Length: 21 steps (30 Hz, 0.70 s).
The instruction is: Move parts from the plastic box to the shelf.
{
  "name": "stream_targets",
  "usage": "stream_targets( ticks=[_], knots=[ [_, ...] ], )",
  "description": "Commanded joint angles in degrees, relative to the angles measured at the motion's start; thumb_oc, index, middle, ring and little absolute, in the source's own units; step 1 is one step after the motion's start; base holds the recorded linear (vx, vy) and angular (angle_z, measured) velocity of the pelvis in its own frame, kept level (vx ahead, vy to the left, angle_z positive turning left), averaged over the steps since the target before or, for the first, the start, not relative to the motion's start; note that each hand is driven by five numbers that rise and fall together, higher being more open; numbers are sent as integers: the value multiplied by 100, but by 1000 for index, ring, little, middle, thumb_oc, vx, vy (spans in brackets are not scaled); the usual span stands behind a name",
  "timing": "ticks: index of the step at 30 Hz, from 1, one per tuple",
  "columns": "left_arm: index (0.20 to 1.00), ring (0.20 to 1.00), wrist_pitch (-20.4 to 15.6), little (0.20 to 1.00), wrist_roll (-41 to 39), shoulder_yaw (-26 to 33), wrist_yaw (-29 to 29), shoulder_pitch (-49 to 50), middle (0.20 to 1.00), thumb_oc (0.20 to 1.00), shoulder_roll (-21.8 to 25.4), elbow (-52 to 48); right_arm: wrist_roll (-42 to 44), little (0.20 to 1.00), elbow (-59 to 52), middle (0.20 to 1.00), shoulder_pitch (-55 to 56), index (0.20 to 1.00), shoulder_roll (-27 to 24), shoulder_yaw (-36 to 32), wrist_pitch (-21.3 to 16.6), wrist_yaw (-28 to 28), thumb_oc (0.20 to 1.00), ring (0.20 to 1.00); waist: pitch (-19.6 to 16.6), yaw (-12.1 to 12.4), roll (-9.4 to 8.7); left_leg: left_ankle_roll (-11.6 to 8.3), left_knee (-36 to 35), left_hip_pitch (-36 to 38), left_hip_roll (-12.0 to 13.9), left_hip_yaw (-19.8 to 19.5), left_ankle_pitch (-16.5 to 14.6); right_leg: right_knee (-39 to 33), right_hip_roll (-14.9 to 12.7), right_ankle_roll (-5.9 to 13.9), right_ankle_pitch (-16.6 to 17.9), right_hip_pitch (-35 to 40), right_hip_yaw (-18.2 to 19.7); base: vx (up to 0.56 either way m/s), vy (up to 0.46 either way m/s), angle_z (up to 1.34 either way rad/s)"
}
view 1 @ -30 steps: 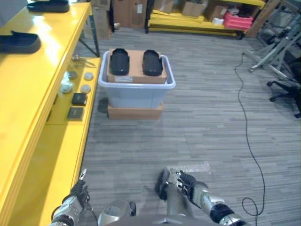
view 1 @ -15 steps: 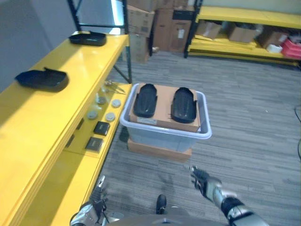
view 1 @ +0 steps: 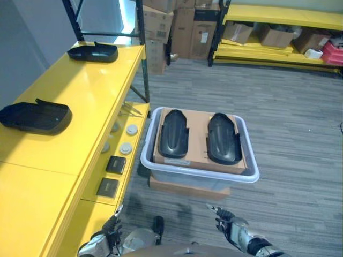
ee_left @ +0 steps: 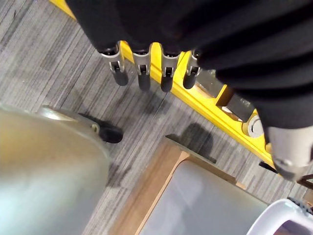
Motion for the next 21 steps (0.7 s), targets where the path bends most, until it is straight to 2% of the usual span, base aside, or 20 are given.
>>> stream_targets(
  ticks=[1, 3, 4, 5, 7, 9, 11, 12, 13, 14, 17, 18, 21],
  knots=[
    [1000, 1000, -57, 1000, 259, 194, -14, -193, 1000, 1000, -107, 36, 139, 1000, -90, 1000, -38, 1000, -115, -81, -116, -102, 1000, 1000, -20, 133, -276, -8, 640, 125, -86, -285, -784, -937, 306, 93, 1011, -103, -21, 17, 64, -1],
    [1000, 1000, -50, 1000, 431, 253, -71, -130, 1000, 1000, -90, 68, 180, 1000, -96, 1000, 18, 1000, -79, -96, -132, -57, 1000, 1000, -7, 135, -239, 59, 623, 162, -94, -255, -813, -564, 301, 88, 867, -219, -34, 7, 79, -5],
    [1000, 1000, -126, 1000, 481, 273, -64, -67, 1000, 1000, -80, 95, 110, 1000, -84, 1000, 42, 1000, -42, -120, -171, 33, 1000, 1000, 33, 104, -166, 131, 641, 192, -64, -277, -829, 72, 289, 106, 781, -490, -3, -13, 73, -34],
    [1000, 1000, -164, 1000, 472, 277, -30, -28, 1000, 1000, -76, 92, 122, 1000, -101, 1000, 58, 1000, -24, -130, -218, 100, 1000, 1000, 67, 77, -136, 177, 647, 211, -58, -295, -838, 346, 280, 130, 778, -665, 38, -37, 45, -59],
    [1000, 1000, -217, 1000, 298, 249, 47, 8, 1000, 1000, -17, 75, 268, 1000, -198, 1000, 95, 1000, 54, -106, -303, 79, 1000, 1000, 189, 14, -85, 288, 732, 199, -64, -323, -897, 773, 91, 242, 978, -1040, 139, -53, -30, -51],
    [1000, 1000, -155, 1000, 280, 298, 7, -8, 1000, 1000, 110, 0, 391, 1000, -254, 1000, 74, 1000, 142, -216, -542, 161, 1000, 1000, 302, 44, -120, 331, 821, 211, -96, -333, -1058, 387, -383, 467, 1350, -1092, 192, -27, -233, -2],
    [1000, 1000, -123, 1000, 306, 340, -58, -26, 1000, 1000, 231, -64, 432, 1000, -386, 1000, 83, 1000, 196, -322, -707, 277, 1000, 1000, 344, 42, -156, 327, 841, 291, -43, -450, -1229, -75, -755, 639, 1735, -1020, 439, 87, -522, 15],
    [1000, 1000, -91, 1000, 135, 349, -35, -115, 1000, 1000, 280, -40, 290, 1000, -469, 1000, 105, 1000, 178, -341, -829, 394, 1000, 1000, 305, -63, -177, 247, 774, 383, 216, -531, -1277, -308, -797, 712, 1621, -890, 736, 144, -656, 43],
    [1000, 1000, -111, 1000, -9, 336, -21, -170, 1000, 1000, 235, 33, 261, 1000, -489, 1000, 117, 1000, 153, -320, -863, 466, 1000, 1000, 251, -95, -197, 166, 734, 361, 344, -549, -1231, -439, -708, 708, 1469, -733, 721, 196, -805, 79],
    [1000, 1000, -229, 1000, -187, 339, -75, -212, 1000, 1000, 86, 224, -70, 1000, -448, 1000, 164, 1000, 160, -240, -1236, 529, 1000, 1000, 161, -107, -272, -23, 659, 397, 614, -471, -1166, -543, -583, 627, 1247, -528, 532, 136, -515, 86],
    [1000, 1000, -356, 1000, -410, 347, -14, -188, 1000, 1000, -106, 267, -57, 1000, -615, 1000, 214, 1000, 88, -133, -1281, 767, 1000, 1000, 124, -184, -312, -263, 612, 448, 957, -358, -1047, -604, -355, 433, 1051, -400, 451, 70, -433, 24],
    [1000, 1000, -396, 1000, -424, 403, 26, -162, 1000, 1000, -209, 265, 37, 1000, -686, 1000, 281, 1000, -12, -84, -1199, 979, 1000, 1000, 158, -212, -343, -403, 843, 268, 1132, -354, -939, -704, -204, 288, 1001, -297, 452, -5, -451, -6],
    [1000, 1000, -404, 1000, -204, 441, -93, -136, 1000, 1000, -262, 282, 149, 1000, -644, 1000, 362, 1000, -110, -67, -1364, 1065, 1000, 1000, 256, -190, -359, -448, 1392, -77, 1128, -334, -827, -896, -89, 142, 1014, -143, 331, -34, -224, 5]
  ],
)
